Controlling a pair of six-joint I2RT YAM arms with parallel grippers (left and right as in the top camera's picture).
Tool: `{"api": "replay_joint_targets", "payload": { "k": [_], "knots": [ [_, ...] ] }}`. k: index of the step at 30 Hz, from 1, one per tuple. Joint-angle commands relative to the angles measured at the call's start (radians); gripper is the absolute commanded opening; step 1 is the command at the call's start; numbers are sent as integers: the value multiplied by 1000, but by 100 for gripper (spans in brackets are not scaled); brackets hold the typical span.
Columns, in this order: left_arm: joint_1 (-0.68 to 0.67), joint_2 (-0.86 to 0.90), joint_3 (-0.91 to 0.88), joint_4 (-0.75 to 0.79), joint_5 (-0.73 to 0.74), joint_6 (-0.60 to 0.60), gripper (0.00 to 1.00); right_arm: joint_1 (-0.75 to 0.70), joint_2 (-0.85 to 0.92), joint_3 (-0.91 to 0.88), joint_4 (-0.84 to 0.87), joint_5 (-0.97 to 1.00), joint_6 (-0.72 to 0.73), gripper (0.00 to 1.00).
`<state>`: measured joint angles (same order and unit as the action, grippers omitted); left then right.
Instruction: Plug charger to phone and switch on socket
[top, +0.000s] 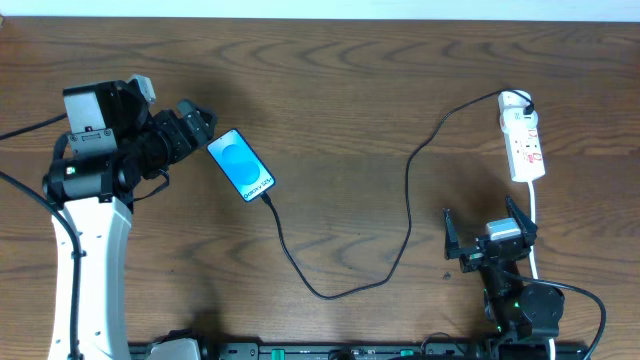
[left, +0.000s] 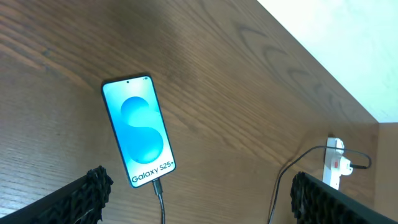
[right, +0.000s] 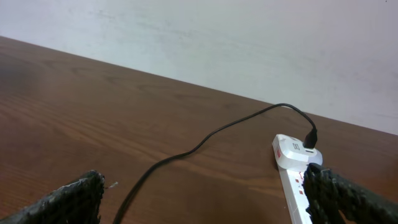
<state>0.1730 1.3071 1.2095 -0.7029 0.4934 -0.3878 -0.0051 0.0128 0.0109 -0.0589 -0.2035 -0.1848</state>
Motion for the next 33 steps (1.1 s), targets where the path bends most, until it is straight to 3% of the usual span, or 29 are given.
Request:
{"api": "replay_joint_targets", "payload": {
  "k": [1,9,14,24,33],
  "knots": [
    [4,-3,1,-1,-109,10,94,9,-6,-5,0,11,15,99],
    [7,-31,-2,-25,-311,10,94,9,-6,-5,0,11,15,99],
    [-6,-144,-54,7,-420,27,95,9,-6,-5,0,11,15,99],
    [-61,-515,-405,367,-362,292,94,9,-6,-5,0,10,15,99],
    [-85,-843,-769,574,-349,423,94,9,-6,-5,0,10,15,99]
  ]
}}
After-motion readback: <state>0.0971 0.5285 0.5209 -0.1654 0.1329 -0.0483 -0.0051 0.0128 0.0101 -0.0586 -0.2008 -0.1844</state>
